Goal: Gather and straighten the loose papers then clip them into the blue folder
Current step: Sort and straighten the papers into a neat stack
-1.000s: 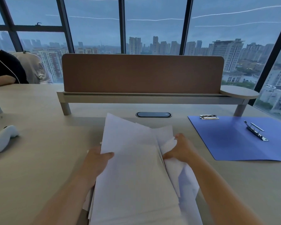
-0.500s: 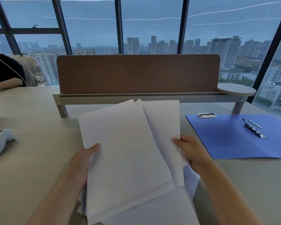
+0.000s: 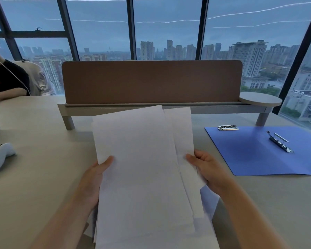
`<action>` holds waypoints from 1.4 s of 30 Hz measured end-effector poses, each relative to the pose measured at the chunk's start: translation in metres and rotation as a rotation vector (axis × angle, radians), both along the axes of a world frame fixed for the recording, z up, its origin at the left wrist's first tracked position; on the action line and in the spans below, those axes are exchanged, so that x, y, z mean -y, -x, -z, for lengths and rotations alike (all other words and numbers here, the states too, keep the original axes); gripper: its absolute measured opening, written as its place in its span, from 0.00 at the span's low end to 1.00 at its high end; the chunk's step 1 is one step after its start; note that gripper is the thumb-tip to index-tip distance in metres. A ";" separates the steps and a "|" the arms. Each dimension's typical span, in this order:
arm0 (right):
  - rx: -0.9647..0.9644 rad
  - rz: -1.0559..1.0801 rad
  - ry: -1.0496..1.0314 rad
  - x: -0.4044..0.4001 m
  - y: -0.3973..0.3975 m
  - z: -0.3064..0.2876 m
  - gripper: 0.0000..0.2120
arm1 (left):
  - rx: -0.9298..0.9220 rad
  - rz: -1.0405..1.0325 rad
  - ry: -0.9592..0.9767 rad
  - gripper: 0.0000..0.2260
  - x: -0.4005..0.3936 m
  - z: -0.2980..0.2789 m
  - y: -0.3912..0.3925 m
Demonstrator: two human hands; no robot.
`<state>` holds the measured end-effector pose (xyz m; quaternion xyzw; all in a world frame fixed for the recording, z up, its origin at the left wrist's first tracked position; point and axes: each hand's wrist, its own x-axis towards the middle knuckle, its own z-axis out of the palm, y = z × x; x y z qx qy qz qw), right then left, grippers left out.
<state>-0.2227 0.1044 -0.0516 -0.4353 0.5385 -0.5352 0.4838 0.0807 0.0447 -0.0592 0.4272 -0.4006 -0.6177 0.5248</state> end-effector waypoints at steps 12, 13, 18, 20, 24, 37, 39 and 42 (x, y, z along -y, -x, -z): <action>-0.252 -0.018 0.052 -0.002 -0.013 0.001 0.13 | 0.004 0.121 0.043 0.14 -0.002 0.008 0.009; -0.269 -0.004 0.043 -0.001 -0.014 0.002 0.12 | 0.013 0.113 0.064 0.15 -0.001 0.008 0.009; -0.285 0.003 0.007 -0.001 -0.015 0.002 0.09 | 0.102 0.067 0.206 0.15 0.006 0.013 0.008; -0.275 -0.023 -0.024 -0.002 -0.014 0.001 0.08 | 0.115 0.032 0.256 0.18 0.009 0.014 0.005; -0.243 0.008 -0.040 -0.003 -0.011 -0.001 0.09 | 0.099 -0.085 0.247 0.17 0.016 0.013 -0.001; 0.210 -0.002 -0.094 0.001 -0.037 0.004 0.11 | -0.057 -0.175 0.101 0.13 0.012 0.010 -0.002; 0.209 -0.061 -0.106 -0.002 -0.043 0.003 0.10 | -0.055 -0.158 0.133 0.13 0.010 0.007 0.000; 0.201 -0.062 -0.152 -0.003 -0.044 0.000 0.13 | -0.045 -0.153 0.203 0.14 0.008 0.001 0.002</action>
